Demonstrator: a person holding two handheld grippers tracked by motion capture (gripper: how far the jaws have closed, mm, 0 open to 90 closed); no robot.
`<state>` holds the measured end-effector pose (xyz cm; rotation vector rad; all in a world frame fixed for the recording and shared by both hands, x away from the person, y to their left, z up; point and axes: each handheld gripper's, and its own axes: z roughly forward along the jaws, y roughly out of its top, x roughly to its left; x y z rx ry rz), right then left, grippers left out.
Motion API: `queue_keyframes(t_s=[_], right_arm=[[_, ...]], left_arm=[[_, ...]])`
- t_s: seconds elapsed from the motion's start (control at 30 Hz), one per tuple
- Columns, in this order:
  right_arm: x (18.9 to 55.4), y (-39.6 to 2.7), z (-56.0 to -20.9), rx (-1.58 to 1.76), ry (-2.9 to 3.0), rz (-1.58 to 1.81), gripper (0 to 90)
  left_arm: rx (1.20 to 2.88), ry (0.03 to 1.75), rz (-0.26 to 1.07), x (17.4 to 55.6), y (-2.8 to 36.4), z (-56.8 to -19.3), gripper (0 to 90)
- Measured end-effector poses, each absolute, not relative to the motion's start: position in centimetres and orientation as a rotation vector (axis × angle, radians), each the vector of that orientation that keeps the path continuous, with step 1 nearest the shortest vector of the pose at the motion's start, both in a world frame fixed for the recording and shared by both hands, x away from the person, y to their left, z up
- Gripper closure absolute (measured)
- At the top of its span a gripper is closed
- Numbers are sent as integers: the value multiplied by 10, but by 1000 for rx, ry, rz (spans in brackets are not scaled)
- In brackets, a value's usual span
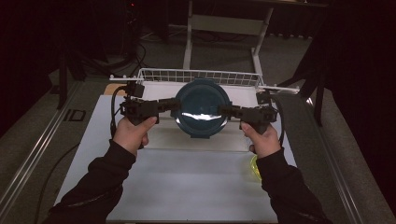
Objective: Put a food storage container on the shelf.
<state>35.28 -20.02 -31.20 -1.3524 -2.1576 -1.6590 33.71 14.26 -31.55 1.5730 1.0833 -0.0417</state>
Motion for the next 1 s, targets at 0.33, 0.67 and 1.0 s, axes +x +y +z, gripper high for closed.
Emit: queue_keyframes(t_s=[0.33, 0.67, 1.0], right_arm=[[371, -201, -318, -1405, -2107, -1611, 443], [383, -200, -315, -1473, -2042, -1580, 425], [401, -195, -322, -1556, -1975, -1561, 340]], left_arm=[[1557, 1131, -83, 355, 141, -322, 572], [1507, 1147, -109, 367, 142, -327, 565], [1500, 1155, -90, 384, 140, -335, 540]])
